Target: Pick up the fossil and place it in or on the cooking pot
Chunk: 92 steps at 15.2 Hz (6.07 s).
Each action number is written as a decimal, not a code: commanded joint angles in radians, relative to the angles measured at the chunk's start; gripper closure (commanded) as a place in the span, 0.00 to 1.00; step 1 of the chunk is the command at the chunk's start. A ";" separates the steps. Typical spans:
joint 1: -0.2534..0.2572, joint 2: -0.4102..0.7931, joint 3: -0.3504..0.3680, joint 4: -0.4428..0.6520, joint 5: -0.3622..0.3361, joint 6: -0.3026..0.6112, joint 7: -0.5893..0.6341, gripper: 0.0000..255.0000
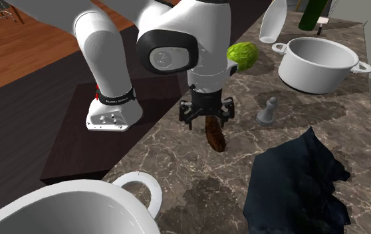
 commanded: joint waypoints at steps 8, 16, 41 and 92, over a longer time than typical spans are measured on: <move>0.050 0.063 -0.076 -0.003 -0.027 0.080 0.009 0.00; 0.037 0.050 -0.054 -0.010 -0.025 0.067 0.016 1.00; 0.211 0.137 -0.149 0.074 0.215 0.063 0.166 0.00; 0.022 -0.161 0.336 0.319 0.403 -0.539 0.186 1.00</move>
